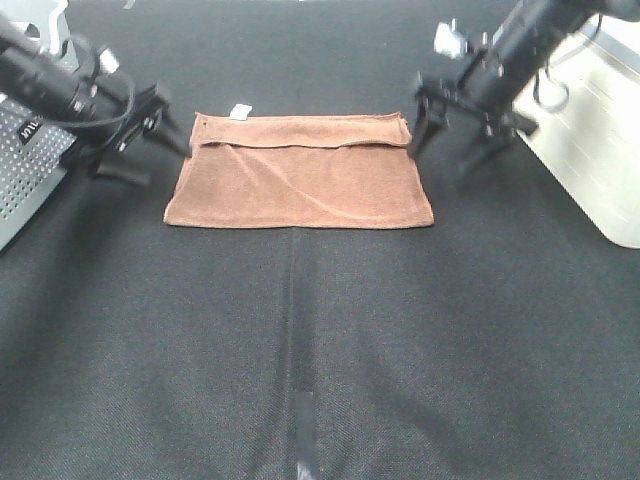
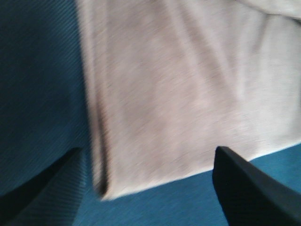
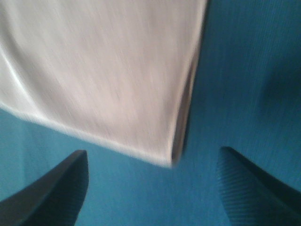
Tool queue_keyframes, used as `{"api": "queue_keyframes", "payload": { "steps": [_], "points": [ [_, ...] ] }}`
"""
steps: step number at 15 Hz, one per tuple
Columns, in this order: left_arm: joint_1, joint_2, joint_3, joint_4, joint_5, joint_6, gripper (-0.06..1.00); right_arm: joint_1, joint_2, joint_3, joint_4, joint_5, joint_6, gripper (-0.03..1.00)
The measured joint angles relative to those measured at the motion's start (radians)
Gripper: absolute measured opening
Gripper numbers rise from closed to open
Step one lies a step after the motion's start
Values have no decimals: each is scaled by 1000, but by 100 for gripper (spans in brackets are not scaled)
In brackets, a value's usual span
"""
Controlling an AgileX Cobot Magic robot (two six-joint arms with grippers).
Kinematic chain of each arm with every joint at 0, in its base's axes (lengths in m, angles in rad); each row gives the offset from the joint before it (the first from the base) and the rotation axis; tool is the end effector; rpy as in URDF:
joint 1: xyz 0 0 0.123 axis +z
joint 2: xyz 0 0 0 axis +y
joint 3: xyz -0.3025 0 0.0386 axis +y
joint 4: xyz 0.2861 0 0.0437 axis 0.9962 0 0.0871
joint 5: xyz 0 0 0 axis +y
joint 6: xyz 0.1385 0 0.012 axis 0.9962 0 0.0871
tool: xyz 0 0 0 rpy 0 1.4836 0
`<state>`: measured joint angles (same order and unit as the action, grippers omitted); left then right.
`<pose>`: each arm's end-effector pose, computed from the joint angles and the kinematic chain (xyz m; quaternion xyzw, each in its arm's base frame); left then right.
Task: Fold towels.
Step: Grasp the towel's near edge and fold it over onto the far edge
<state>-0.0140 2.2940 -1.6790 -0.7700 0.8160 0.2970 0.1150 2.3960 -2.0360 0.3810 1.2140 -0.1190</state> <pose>0.5326 -0.0780 0.0841 -0.0793 0.9445 -0.2831 0.1464 0.5365 0.1107 0.1104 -0.0563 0.9812 0.1800 0.0416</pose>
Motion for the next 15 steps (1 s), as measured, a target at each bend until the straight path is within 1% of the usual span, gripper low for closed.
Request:
{"api": "queue_keyframes", "payload": {
  "steps": [2,3,4,7,9,11,12,13,14,15],
  "points": [
    [0,-2,52,13,-36,1,71,0,-1,74,0,-42,-5,71],
    [0,-2,55,16,-40,5,71,0,-1,94,0,-62,-8,71],
    [0,-3,55,16,-68,12,71,0,-1,111,1,-92,-23,71],
    [-18,9,55,14,-89,12,71,0,5,117,7,-129,-25,71],
    [-45,35,55,11,-95,12,71,0,33,117,48,-132,-49,71],
    [-72,45,54,6,-116,15,71,0,55,117,116,-131,-82,71],
    [-82,46,53,0,-125,15,71,1,59,117,141,-131,-85,68],
    [-91,51,51,-3,-132,15,69,4,62,117,148,-136,-88,64],
    [-97,55,50,-8,-138,15,56,4,69,117,162,-146,-93,54],
    [-99,64,50,-8,-137,15,40,4,73,117,162,-152,-93,43]
  ]
}}
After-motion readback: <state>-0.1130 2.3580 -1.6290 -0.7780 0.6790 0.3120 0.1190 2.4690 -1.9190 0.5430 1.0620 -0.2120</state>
